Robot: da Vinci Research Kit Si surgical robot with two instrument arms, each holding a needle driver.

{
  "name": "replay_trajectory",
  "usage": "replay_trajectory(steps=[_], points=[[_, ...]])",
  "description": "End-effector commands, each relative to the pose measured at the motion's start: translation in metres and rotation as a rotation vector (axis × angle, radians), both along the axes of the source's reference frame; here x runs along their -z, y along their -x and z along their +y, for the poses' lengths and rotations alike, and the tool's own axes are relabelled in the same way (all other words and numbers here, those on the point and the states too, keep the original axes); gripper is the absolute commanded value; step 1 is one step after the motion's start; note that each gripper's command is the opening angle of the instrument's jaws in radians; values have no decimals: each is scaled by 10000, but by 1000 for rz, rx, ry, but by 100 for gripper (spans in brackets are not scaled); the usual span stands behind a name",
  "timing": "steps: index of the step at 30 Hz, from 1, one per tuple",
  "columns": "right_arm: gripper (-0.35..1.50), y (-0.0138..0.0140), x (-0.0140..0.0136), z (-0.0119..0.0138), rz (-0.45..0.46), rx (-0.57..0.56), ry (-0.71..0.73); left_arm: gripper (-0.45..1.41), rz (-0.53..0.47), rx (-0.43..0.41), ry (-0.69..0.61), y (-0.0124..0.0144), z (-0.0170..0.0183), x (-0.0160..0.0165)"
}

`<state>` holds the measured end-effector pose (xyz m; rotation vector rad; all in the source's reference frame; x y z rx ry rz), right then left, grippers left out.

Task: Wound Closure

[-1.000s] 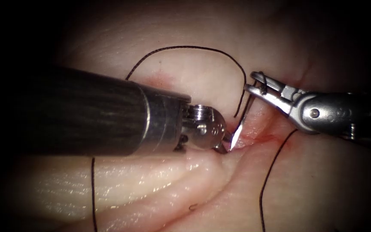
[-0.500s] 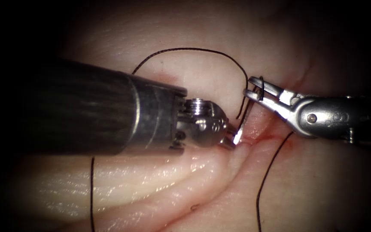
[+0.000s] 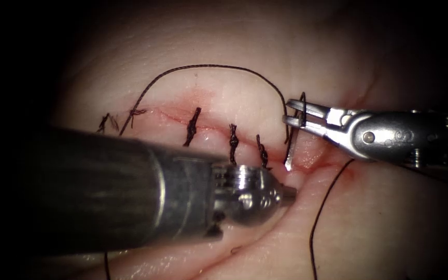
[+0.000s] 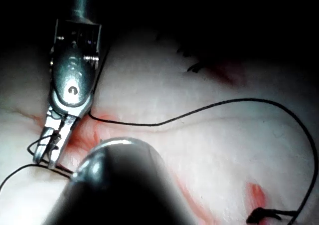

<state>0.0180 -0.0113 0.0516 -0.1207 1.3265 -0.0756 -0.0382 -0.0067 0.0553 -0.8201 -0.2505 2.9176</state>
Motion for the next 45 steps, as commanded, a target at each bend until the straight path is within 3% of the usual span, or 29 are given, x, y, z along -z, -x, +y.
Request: replay_trajectory(steps=[1,14,34,45], points=[[-35,-9,-4,3,6,-3,-2,-3,0,-1,5,4,0,-8],[-35,-4,3,24,19,-24,-51,-5,10,12,17,-28,-1,-42],[-35,-8,-4,25,51,-84,-128,-6,5,20,4,-23,-12,-41],[-35,-4,-16,34,4,-104,-441,-6,6,26,4,-21,-16,-47]])
